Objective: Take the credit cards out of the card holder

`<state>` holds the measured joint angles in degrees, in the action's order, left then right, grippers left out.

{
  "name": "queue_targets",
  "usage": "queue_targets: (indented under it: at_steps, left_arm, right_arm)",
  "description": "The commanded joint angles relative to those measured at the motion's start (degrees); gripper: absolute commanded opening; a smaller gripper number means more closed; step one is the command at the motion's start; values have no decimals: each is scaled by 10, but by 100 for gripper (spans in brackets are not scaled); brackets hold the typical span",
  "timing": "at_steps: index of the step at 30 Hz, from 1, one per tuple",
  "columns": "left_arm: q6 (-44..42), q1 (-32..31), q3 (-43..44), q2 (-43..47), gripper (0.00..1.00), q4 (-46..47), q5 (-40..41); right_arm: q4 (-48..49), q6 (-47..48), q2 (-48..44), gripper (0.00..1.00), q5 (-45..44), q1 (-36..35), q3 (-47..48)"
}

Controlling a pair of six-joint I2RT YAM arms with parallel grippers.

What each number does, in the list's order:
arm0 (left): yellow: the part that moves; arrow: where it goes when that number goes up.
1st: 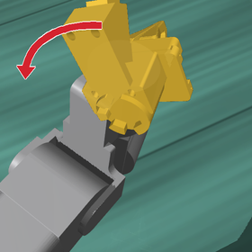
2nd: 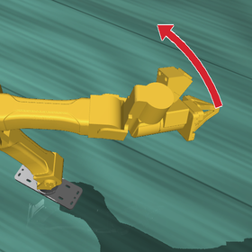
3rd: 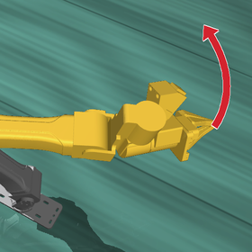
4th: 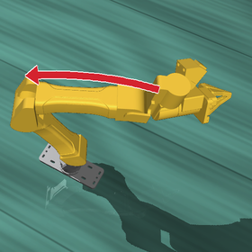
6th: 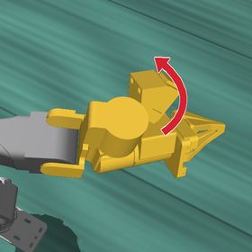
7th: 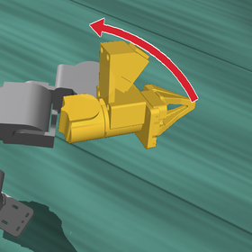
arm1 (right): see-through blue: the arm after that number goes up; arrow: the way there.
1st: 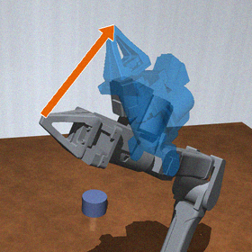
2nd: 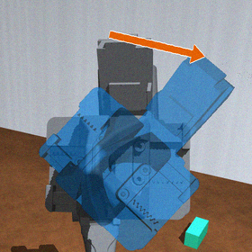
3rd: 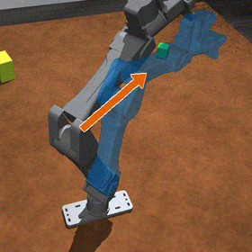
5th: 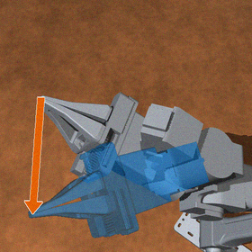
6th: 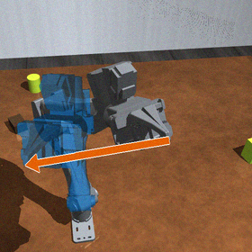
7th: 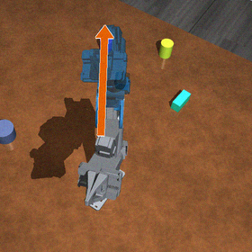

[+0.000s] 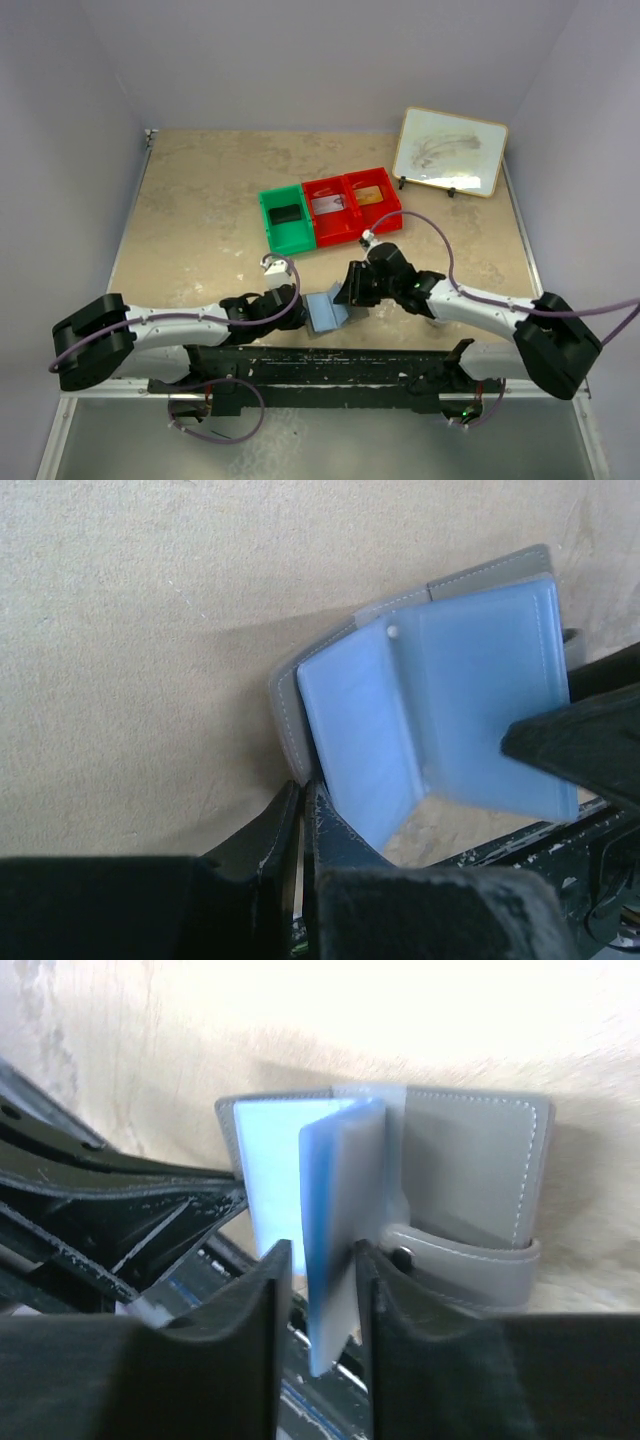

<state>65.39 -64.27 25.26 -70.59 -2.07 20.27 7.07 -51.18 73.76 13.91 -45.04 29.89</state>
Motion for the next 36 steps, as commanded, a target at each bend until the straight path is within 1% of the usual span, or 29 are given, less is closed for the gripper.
queue_targets:
  at_steps: [1,5,9,11,14,18,21,25,29,32,36]
  left_arm:
    - [-4,-4,15,20,0,25,14]
    - [-3,-4,17,19,0,31,14]
    - [-3,-4,22,19,0,36,12]
    - [-3,-4,24,21,0,38,13]
    - [-3,-4,27,27,0,38,13]
    - [-3,-4,28,37,0,37,9]
    - [-4,-4,27,46,0,34,9]
    - [-3,-4,27,52,0,27,13]
    - [-1,-4,25,52,0,32,9]
    - [0,-4,25,54,0,37,8]
    - [0,-4,28,52,0,40,9]
  right_arm:
    - [-146,43,-66,43,-123,0,47]
    - [-160,67,-109,48,-143,0,63]
    - [-119,88,-115,50,-95,-5,66]
    - [-97,82,-102,50,-88,-27,62]
    - [-89,70,-66,51,-108,-67,69]
    - [-84,73,-13,58,-120,-107,86]
    - [-85,74,16,62,-130,-121,98]
    - [-91,78,29,67,-144,-124,99]
    - [-69,91,30,67,-115,-125,102]
    - [-62,86,47,68,-112,-125,103]
    - [-91,68,96,61,-143,-125,127]
